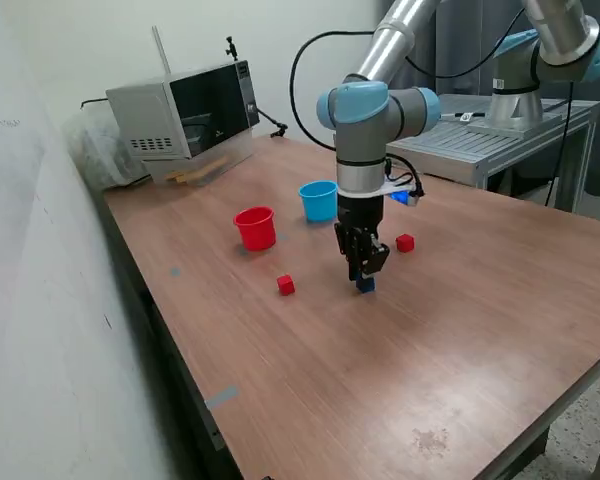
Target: Place red objects in the red bin, and blue objects in the blue bin.
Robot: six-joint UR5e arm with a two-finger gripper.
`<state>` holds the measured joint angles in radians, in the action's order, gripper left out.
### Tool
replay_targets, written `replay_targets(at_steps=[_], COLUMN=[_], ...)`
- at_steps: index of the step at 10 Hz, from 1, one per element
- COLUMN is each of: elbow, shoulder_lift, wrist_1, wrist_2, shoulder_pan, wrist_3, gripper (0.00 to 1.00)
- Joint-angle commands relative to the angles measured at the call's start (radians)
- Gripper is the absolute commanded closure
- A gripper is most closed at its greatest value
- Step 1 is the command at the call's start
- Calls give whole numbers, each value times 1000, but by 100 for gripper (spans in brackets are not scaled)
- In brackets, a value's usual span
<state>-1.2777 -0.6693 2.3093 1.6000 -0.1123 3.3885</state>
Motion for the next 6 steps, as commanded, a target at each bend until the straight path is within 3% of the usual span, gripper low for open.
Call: replay_targets(at_steps=[1, 4, 6], elbow=[0, -2, -20], shoulder_lift=[-1, -39, -142], wrist_1=[-2, -10, -36], wrist_2=[0, 0, 2], shoulder_pan=[2, 2, 22], wrist_3=[-14, -47, -63], gripper=[100, 100, 100])
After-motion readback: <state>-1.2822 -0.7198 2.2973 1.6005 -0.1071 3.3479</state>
